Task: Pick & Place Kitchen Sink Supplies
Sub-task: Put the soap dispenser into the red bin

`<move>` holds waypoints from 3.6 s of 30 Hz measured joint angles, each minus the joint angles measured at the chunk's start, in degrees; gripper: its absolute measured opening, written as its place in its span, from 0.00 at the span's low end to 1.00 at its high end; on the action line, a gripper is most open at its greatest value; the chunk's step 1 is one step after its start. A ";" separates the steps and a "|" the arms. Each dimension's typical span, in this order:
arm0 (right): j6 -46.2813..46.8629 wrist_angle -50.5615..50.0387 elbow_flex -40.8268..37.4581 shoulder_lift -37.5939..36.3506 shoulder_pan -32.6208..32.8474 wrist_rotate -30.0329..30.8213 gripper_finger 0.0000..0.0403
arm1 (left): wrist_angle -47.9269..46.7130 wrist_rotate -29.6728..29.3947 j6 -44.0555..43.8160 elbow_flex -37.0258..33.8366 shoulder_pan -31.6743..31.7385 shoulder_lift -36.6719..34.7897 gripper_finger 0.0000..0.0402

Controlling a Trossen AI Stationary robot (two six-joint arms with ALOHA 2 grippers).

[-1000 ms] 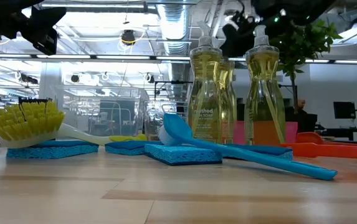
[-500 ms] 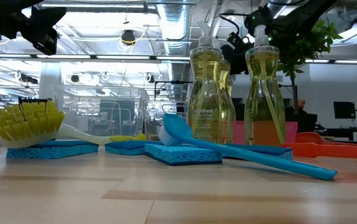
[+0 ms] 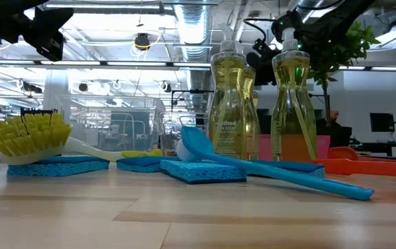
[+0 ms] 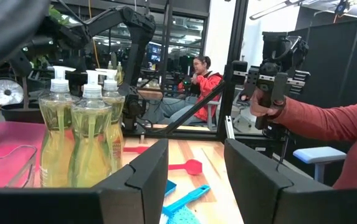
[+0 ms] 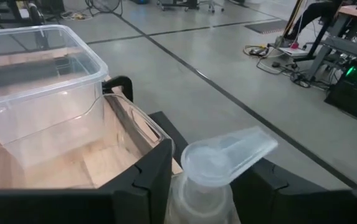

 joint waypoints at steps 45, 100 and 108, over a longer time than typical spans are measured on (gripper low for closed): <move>9.17 -38.83 -0.04 -43.14 21.07 1.40 0.46 | 0.00 0.00 0.02 0.00 0.02 0.00 0.39; 14.11 -24.75 -28.17 -55.54 51.79 23.06 0.29 | 0.02 0.00 0.00 0.00 0.02 0.01 0.39; 10.76 -20.56 -28.17 -47.70 51.79 24.86 0.54 | 0.02 0.00 0.00 0.00 0.01 -0.01 0.39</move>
